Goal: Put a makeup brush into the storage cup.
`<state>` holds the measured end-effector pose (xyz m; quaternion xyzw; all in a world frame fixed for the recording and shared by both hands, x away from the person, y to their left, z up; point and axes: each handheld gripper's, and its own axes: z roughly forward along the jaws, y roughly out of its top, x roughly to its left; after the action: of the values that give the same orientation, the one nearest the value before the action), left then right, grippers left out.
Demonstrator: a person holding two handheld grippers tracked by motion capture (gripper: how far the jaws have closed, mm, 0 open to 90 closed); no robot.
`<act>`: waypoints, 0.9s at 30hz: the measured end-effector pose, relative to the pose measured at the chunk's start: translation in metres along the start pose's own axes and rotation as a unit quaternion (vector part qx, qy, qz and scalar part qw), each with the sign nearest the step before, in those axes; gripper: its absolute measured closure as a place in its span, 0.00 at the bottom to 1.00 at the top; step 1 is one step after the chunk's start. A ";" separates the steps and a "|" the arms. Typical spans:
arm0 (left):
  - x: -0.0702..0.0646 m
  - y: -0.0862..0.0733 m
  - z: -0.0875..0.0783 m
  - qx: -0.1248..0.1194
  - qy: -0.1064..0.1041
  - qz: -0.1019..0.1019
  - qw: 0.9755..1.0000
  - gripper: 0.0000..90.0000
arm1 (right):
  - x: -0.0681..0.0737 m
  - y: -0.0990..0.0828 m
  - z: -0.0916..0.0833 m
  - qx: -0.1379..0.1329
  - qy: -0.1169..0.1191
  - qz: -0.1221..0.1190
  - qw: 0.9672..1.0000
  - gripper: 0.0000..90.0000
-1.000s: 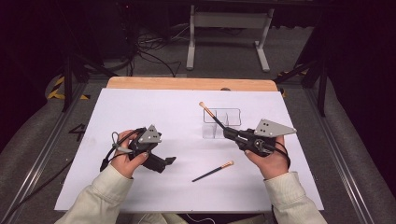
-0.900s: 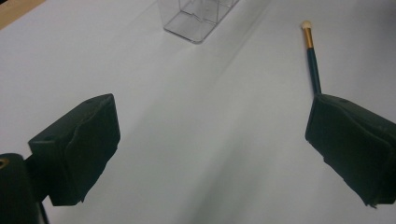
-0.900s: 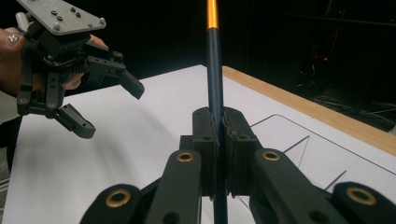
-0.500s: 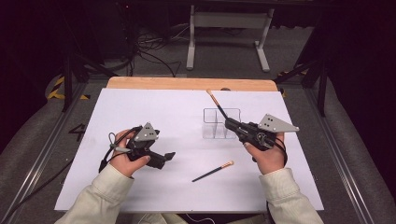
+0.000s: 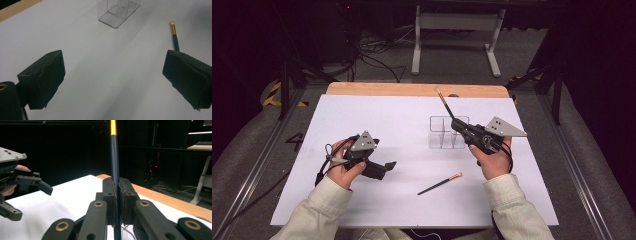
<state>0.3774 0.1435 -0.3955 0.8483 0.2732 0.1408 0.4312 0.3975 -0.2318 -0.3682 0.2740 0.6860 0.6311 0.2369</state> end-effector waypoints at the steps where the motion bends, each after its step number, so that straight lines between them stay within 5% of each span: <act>1: 0.000 0.000 0.000 0.000 0.000 0.000 1.000 0.05 | -0.001 0.000 0.001 -0.002 -0.002 0.000 1.000 0.95; 13: 0.001 -0.001 0.000 -0.001 0.003 -0.001 1.000 0.05 | -0.008 -0.003 0.007 -0.032 -0.024 0.000 0.999 0.95; 27: 0.003 -0.004 -0.001 0.002 0.008 -0.006 1.000 0.05 | -0.017 -0.018 0.029 -0.021 -0.041 0.010 0.999 0.95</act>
<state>0.3784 0.1478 -0.3981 0.8463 0.2823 0.1440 0.4283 0.4280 -0.2234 -0.3889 0.3015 0.6594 0.6357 0.2648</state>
